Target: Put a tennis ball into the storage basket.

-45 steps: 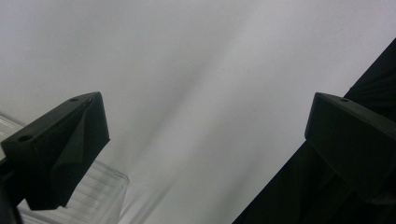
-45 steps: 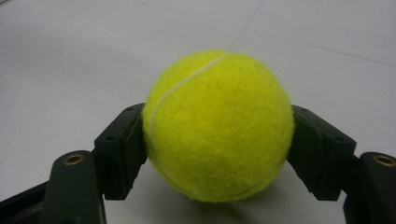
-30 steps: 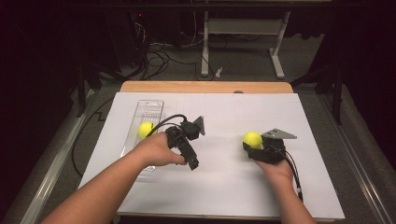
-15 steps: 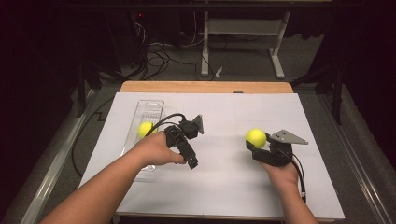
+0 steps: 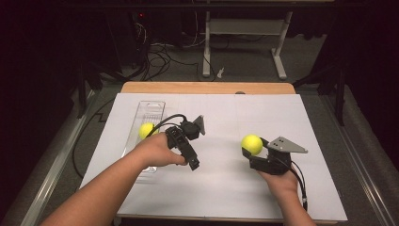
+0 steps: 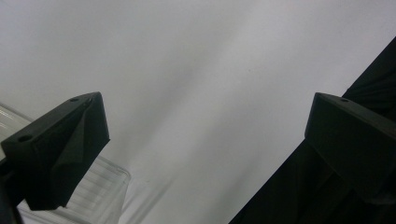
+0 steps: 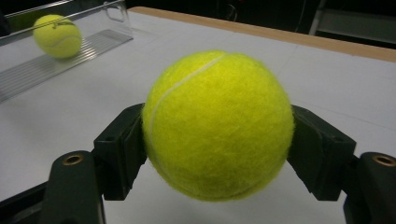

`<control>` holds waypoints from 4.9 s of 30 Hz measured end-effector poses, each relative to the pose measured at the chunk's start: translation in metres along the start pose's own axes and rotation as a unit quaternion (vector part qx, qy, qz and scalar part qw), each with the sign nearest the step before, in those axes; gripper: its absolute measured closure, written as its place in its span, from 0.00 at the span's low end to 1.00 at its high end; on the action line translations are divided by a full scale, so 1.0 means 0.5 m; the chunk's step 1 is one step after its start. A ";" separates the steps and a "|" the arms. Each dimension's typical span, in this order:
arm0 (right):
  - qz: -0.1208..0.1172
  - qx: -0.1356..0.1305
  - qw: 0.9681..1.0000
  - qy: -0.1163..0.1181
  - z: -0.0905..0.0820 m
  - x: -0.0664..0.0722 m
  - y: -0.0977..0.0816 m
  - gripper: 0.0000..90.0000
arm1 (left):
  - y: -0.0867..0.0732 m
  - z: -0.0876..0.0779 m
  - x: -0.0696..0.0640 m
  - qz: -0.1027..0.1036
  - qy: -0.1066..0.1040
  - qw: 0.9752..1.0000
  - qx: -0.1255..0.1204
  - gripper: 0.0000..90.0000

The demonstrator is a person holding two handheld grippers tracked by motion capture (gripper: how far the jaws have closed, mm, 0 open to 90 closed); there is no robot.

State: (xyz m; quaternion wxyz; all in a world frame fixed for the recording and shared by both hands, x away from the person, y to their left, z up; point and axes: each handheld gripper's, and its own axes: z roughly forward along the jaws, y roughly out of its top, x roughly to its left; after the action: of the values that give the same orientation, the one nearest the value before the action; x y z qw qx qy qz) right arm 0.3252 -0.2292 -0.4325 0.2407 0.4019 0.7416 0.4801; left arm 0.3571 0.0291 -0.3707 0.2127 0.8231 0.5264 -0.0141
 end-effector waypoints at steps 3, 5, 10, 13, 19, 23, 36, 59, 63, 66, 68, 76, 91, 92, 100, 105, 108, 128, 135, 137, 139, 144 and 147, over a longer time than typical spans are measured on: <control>-0.009 -0.001 1.000 0.011 0.005 0.017 0.001 0.31 | 0.002 -0.003 0.002 -0.002 -0.001 1.000 0.001 0.01; -0.011 -0.003 1.000 0.020 0.008 0.030 0.002 0.31 | 0.003 -0.005 0.002 -0.005 -0.002 1.000 -0.002 0.01; -0.027 -0.005 0.999 0.039 0.019 0.065 0.005 0.31 | 0.003 -0.008 0.005 -0.008 -0.002 1.000 -0.002 0.01; -0.031 -0.007 0.998 0.050 0.027 0.085 0.006 0.31 | 0.003 -0.010 0.007 -0.008 -0.002 1.000 -0.002 0.01; -0.044 -0.010 0.997 0.069 0.040 0.118 0.010 0.31 | 0.004 -0.011 0.009 -0.008 -0.003 1.000 -0.001 0.01; -0.049 -0.006 0.995 0.081 0.051 0.136 0.013 0.31 | 0.004 -0.012 0.011 -0.011 -0.001 1.000 -0.004 0.01; -0.058 -0.001 0.992 0.110 0.090 0.185 0.010 0.31 | 0.009 -0.018 0.022 -0.019 -0.003 1.000 -0.007 0.01; -0.068 -0.007 0.987 0.145 0.104 0.239 -0.011 0.31 | 0.007 -0.012 -0.001 -0.015 -0.007 1.000 -0.009 0.01; -0.069 -0.011 0.986 0.149 0.104 0.243 -0.010 0.31 | 0.011 -0.010 -0.008 -0.015 -0.009 1.000 -0.010 0.01; -0.064 -0.016 0.986 0.151 0.103 0.245 -0.009 0.31 | 0.012 -0.007 -0.014 -0.016 -0.012 1.000 -0.010 0.01; -0.062 -0.020 0.986 0.153 0.102 0.246 -0.008 0.31 | 0.013 -0.004 -0.017 -0.015 -0.012 1.000 -0.010 0.01; -0.054 -0.031 0.986 0.155 0.101 0.246 -0.005 0.31 | 0.016 0.008 -0.025 -0.017 -0.013 1.000 -0.004 0.01; -0.060 -0.039 0.986 0.152 0.102 0.250 -0.003 0.31 | 0.018 0.025 -0.036 -0.031 -0.016 0.999 0.003 0.06; -0.060 -0.039 0.986 0.151 0.102 0.250 -0.002 0.31 | 0.018 0.026 -0.037 -0.032 -0.018 0.999 0.004 0.07; -0.056 -0.041 0.986 0.148 0.103 0.250 -0.002 0.31 | 0.016 0.027 -0.038 -0.035 -0.038 0.999 0.015 0.19; -0.055 -0.041 0.987 0.148 0.104 0.250 -0.003 0.31 | 0.016 0.025 -0.040 -0.033 -0.046 0.998 0.021 0.27; -0.057 -0.042 0.986 0.148 0.105 0.250 -0.003 0.31 | 0.016 0.025 -0.040 -0.036 -0.045 0.998 0.020 0.28; -0.060 -0.040 0.987 0.146 0.107 0.252 -0.005 0.30 | 0.015 0.029 -0.043 -0.034 -0.035 0.999 0.020 0.30; -0.061 -0.042 0.987 0.145 0.106 0.253 -0.005 0.30 | 0.015 0.028 -0.041 -0.032 -0.036 0.999 0.024 0.30; -0.061 -0.041 0.987 0.145 0.107 0.253 -0.006 0.30 | 0.014 0.029 -0.043 -0.031 -0.032 0.999 0.024 0.30; -0.063 -0.041 0.987 0.145 0.107 0.254 -0.006 0.30 | 0.014 0.029 -0.042 -0.029 -0.031 0.999 0.025 0.30; -0.063 -0.043 0.987 0.144 0.106 0.254 -0.006 0.29 | 0.015 0.028 -0.043 -0.034 -0.035 0.999 0.021 0.30; -0.063 -0.042 0.986 0.147 0.107 0.253 -0.007 0.29 | 0.014 0.029 -0.043 -0.032 -0.032 0.999 0.027 0.30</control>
State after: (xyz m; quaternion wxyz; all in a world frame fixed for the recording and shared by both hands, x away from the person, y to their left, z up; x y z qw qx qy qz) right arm 0.2924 -0.0976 -0.4546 0.1759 0.2686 0.7718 0.5488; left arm 0.3568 0.0030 -0.3761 0.2069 0.8105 0.5446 -0.0616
